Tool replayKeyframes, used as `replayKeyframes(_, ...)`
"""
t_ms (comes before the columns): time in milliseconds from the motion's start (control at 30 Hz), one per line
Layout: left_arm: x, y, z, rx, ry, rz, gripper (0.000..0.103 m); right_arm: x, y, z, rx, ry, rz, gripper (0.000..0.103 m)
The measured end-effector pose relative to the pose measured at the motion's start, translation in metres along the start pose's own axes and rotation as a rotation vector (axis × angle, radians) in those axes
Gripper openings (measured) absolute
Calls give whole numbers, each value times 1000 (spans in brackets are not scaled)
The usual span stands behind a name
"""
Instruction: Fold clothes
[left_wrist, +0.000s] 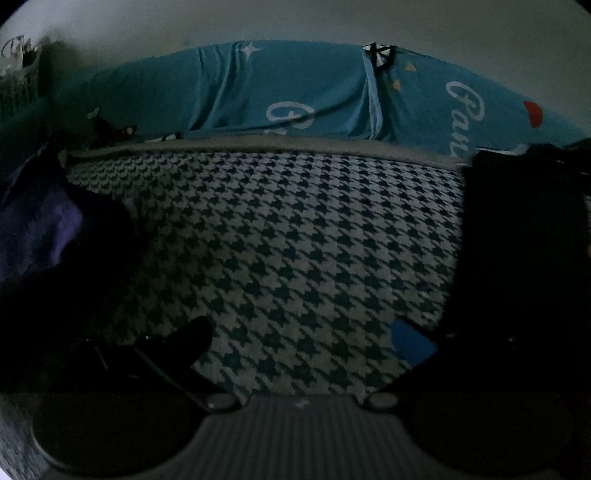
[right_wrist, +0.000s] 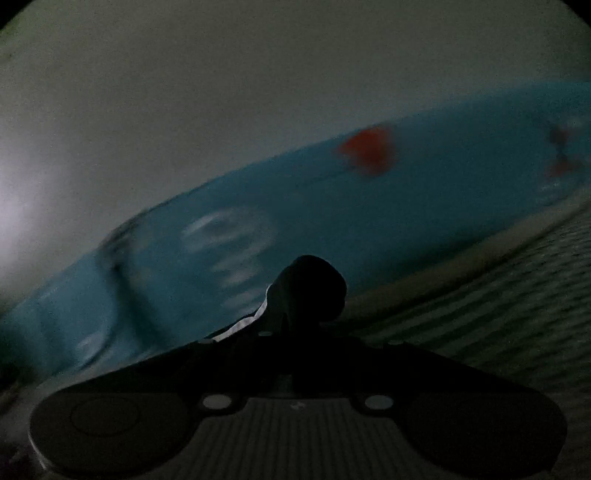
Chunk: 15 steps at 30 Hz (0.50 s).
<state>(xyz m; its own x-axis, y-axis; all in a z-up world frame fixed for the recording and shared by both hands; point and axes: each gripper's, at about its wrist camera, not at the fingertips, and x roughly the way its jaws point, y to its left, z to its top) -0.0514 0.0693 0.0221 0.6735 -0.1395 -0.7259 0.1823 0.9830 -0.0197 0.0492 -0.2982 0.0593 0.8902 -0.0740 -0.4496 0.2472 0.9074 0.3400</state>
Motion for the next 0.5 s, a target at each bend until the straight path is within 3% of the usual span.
replayKeyframes(100,0,-4,-1,13,-2,-2,103,-13,-16,4,30,-2,-45,16)
replayKeyframes(167,0,-7,-2,22,3,-9,103,-21,-27,6,50,-4,-74,36)
replayKeyframes(233,1,-10,-4,32,11,-19,103,-29,-38,8,71,-6,-104,41)
replayKeyframes(400,0,-18,-11,62,27,-57,103,-50,-65,14,121,-10,-178,41)
replayKeyframes(500,-1,-21,-17,74,37,-80,103,-66,-64,8,123,18,-164,41)
